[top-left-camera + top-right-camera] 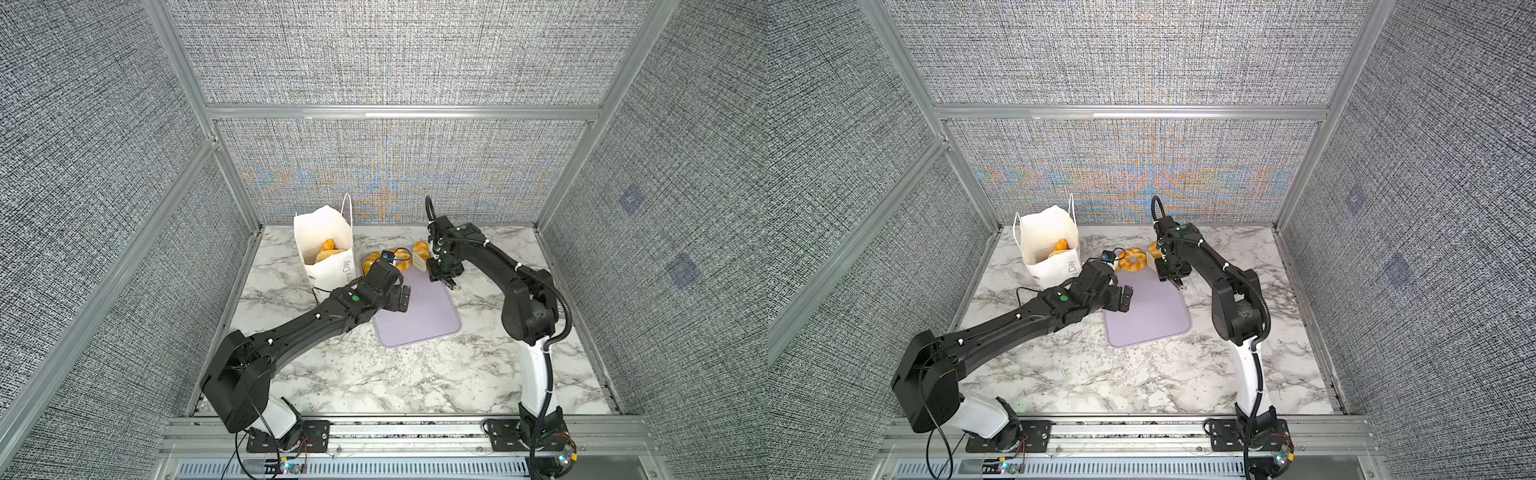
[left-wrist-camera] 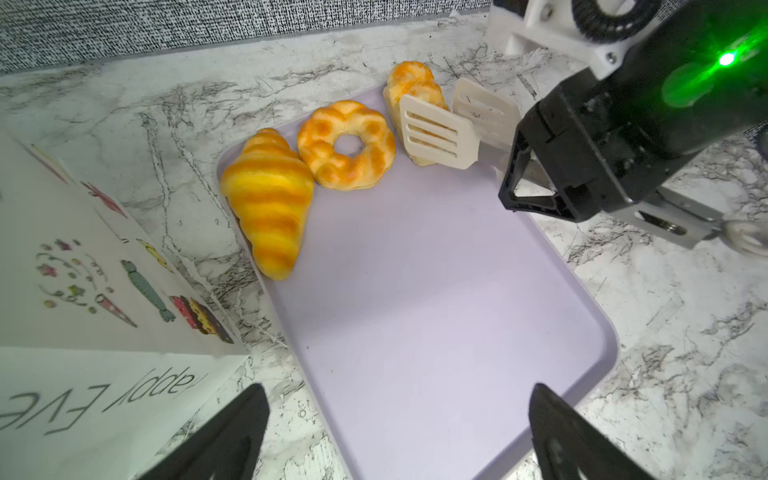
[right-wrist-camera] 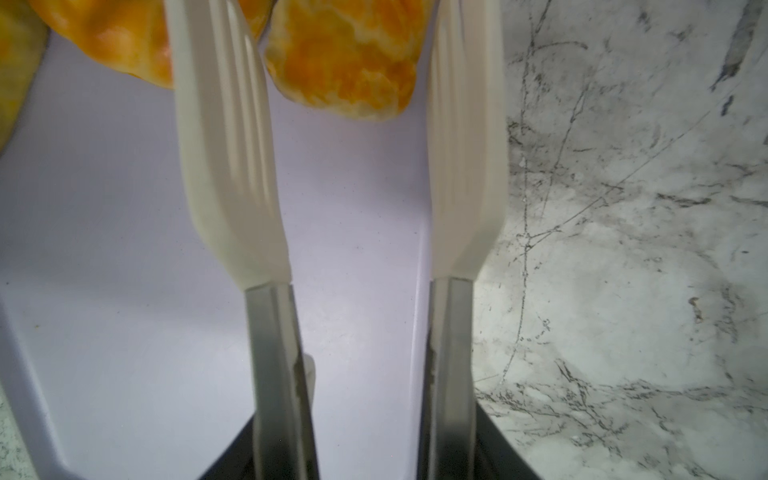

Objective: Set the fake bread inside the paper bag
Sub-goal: 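Lower the tongs around the puffy pastry with the right gripper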

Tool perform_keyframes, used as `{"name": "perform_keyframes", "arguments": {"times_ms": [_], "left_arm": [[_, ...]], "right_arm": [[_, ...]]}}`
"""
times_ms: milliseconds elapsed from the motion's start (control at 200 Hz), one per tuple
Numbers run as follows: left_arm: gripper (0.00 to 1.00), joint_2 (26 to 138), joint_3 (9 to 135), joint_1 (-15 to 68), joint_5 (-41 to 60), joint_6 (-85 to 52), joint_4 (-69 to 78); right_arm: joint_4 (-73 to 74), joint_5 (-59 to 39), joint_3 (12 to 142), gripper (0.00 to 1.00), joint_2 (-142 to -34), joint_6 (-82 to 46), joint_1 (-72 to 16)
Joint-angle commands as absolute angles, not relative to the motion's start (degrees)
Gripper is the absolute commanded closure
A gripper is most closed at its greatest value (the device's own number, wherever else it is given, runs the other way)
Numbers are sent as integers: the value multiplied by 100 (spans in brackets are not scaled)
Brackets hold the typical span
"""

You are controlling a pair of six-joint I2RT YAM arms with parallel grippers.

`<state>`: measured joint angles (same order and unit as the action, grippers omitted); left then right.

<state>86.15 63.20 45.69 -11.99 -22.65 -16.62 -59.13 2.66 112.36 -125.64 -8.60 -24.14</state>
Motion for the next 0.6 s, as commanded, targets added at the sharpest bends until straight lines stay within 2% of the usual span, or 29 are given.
{"name": "perform_keyframes", "arguments": {"times_ms": [0,280,595], "left_arm": [[0,8504,6235,4533,-1099,-2081,-1644],[1,8201,5931,4465,-1047,-1811,-1591],[0,7932,5576,4458,-784,-1631,-1308]], "right_arm": [[-6162,310,11299,49,-12607,-983,-2421],[-6252,364,11122,69,-12485,-813,-2516],[-6044,470,10025,71,-11668,-673,-2678]]}}
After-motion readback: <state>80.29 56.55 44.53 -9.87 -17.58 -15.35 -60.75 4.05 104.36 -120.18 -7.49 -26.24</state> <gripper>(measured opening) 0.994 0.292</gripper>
